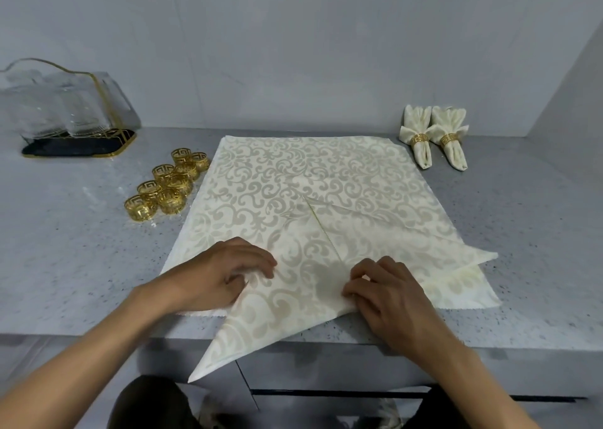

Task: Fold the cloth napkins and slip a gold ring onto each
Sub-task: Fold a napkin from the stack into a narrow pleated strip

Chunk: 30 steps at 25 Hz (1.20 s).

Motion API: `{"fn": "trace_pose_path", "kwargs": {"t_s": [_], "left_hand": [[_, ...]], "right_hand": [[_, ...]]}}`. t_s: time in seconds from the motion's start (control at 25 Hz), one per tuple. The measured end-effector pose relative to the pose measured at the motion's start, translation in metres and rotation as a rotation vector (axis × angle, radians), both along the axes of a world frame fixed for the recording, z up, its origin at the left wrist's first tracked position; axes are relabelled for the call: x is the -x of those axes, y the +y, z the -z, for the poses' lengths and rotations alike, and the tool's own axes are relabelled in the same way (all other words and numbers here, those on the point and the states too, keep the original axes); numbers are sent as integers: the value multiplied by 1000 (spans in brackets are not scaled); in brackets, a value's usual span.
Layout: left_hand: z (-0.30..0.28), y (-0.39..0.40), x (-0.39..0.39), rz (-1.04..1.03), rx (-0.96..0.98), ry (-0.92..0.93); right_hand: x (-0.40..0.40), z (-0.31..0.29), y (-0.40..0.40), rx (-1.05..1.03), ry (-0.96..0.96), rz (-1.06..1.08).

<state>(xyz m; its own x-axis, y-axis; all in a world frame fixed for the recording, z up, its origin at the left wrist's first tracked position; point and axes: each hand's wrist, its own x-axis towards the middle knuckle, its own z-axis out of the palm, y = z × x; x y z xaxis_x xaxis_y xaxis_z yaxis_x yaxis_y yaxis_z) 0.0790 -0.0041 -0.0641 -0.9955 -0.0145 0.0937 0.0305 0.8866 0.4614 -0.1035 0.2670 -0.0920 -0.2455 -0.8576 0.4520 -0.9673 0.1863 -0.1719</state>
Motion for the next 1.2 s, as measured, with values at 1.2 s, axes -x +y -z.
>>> {"fn": "trace_pose_path", "kwargs": {"t_s": [1.2], "left_hand": [[-42, 27, 115, -708, -761, 78]], "right_hand": [[-29, -28, -22, -57, -601, 421]]}}
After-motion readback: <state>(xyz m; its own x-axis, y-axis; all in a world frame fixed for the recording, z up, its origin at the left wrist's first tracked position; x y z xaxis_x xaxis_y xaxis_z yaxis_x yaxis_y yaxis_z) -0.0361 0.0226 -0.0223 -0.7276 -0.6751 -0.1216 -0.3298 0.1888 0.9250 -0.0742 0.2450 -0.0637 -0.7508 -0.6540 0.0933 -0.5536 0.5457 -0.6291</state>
